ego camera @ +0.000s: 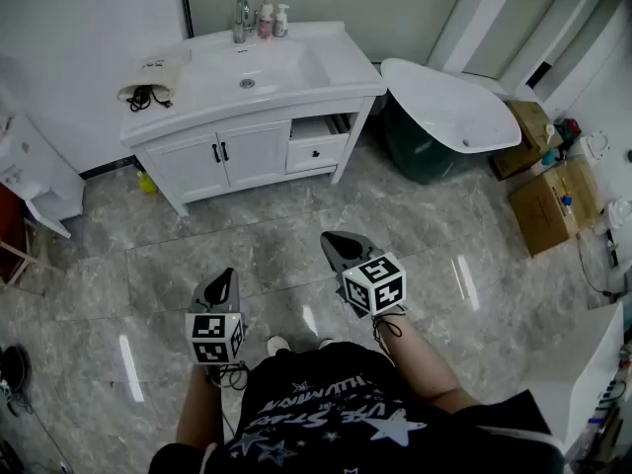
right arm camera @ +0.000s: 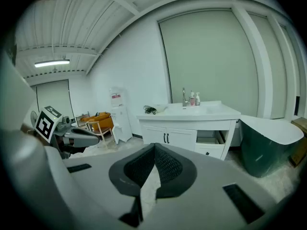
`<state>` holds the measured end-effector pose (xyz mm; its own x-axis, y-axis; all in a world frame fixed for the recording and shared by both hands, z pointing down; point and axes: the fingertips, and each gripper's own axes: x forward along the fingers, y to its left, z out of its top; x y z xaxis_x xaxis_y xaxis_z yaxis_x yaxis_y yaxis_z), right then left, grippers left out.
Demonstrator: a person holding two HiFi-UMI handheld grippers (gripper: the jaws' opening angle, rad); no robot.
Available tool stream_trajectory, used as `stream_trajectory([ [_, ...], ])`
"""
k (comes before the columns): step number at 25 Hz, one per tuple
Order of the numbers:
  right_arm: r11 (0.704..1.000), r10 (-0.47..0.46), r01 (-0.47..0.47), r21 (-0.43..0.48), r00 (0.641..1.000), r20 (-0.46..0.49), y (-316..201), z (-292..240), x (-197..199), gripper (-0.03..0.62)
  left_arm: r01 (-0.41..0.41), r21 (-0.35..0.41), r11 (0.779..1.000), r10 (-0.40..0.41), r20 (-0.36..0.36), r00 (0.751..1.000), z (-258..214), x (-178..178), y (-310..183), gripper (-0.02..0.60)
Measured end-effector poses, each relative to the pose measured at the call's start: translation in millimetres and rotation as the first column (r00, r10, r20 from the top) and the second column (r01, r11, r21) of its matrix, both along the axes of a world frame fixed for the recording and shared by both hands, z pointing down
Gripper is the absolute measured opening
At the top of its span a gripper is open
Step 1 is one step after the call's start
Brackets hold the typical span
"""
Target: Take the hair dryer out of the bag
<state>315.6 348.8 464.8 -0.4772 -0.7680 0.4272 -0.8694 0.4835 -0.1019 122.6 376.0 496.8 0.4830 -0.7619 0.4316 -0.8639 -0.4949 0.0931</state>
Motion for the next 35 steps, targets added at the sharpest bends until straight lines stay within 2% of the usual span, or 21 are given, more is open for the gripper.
stream_trajectory([
  [8,1.0,-0.025,0.025,-0.007,0.999,-0.028,-4,-4,6,0.002,0.023,0.007,1.0,-0.023,-0.016,1.0,-9,4,-5,0.02],
  [16,0.999,-0.051,0.051,-0.02,0.998,-0.027,-3,5,-17,0.002,0.071,-0.031,0.997,-0.073,-0.058,0.996,2,-16,2,0.02],
  [21,1.0,-0.023,0.023,-0.011,1.0,0.002,-2,6,-35,0.002,0.068,-0.012,0.998,-0.068,-0.074,0.995,0,-33,5,0.02],
  [29,0.999,0.027,-0.03,0.041,0.997,0.067,-30,-13,-54,0.003,0.101,0.029,0.994,-0.099,-0.078,0.992,-17,-64,-11,0.023],
  [30,0.999,0.025,-0.028,0.042,0.996,0.081,-36,-14,-57,0.008,0.109,0.032,0.994,-0.106,-0.08,0.991,-18,-68,-15,0.023],
  [32,0.999,0.015,-0.019,0.039,0.995,0.102,-48,-14,-64,0.083,0.124,0.034,0.992,-0.121,-0.083,0.989,-18,-75,-22,0.025],
  [34,0.999,0.005,-0.009,0.034,0.993,0.115,-62,-11,-70,0.124,0.139,0.04,0.989,-0.135,-0.085,0.987,-18,-82,-31,0.041],
  [35,1.0,-0.002,-0.002,0.03,0.993,0.121,-69,-9,-74,0.15,0.145,0.044,0.988,-0.141,-0.088,0.986,-18,-84,-36,0.106],
])
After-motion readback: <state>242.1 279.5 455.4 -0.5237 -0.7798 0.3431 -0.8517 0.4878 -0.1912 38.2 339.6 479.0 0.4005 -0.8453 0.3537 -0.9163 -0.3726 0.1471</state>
